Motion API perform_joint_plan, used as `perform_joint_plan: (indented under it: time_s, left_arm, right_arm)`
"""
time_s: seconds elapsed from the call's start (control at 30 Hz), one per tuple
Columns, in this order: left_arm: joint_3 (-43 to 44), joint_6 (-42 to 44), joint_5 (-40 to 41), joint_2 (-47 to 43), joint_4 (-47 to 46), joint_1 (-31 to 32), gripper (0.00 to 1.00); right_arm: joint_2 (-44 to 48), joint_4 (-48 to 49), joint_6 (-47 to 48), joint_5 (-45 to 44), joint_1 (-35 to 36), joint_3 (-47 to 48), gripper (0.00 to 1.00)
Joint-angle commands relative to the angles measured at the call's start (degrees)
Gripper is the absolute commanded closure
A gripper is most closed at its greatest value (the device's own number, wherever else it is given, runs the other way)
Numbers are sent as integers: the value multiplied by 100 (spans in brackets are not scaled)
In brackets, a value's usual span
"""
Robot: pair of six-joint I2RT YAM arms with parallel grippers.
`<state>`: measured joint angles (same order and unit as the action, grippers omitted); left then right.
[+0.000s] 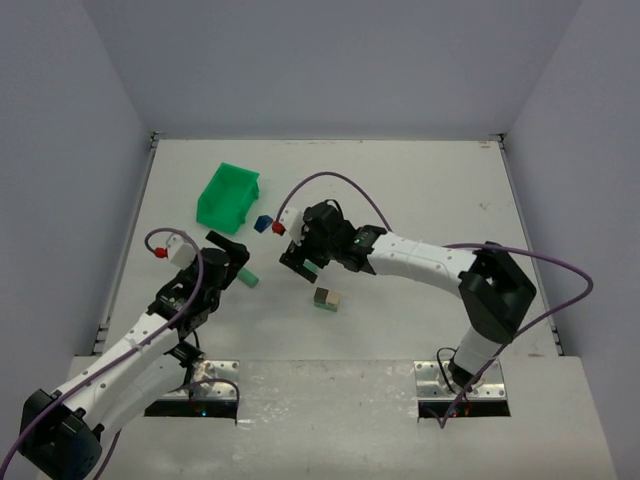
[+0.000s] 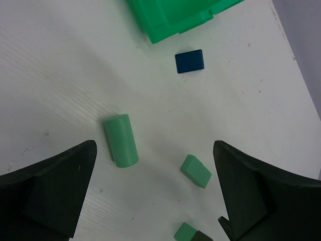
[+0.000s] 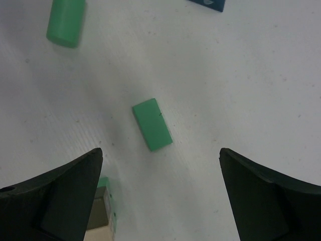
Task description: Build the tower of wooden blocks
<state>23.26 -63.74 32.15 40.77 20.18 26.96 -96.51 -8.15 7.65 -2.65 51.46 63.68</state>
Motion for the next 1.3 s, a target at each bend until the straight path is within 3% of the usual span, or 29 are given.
perform_joint_plan:
  time_s: [0.0, 0.27, 0.6, 0.8, 0.9, 1.13, 1.27]
  left_arm:
    - [124, -235, 338, -345, 513, 37, 0]
    - [122, -209, 397, -189, 491, 37, 0]
    - [135, -147, 463, -38, 363, 37, 0]
    - [121, -131, 508, 53, 283, 36, 0]
    - [109, -103, 494, 116, 214, 37, 0]
    - [96, -66, 441, 66, 214, 29, 0]
    - [58, -51, 426, -64, 214, 36, 0]
  right_arm:
    - [-880, -563, 564, 594, -24, 929, 1]
    - [-1583, -710, 536, 858, -175, 1189, 4]
    - [-2117, -763, 430, 1250, -602, 1420, 22]
    - [-2206, -735, 447, 1510, -602, 1461, 50]
    - [-2232, -759, 439, 1619, -584, 1552, 54]
    - [-2116, -714, 261, 1612, -557, 1616, 81]
    - [-1674, -607, -66, 1413, -542, 1563, 88]
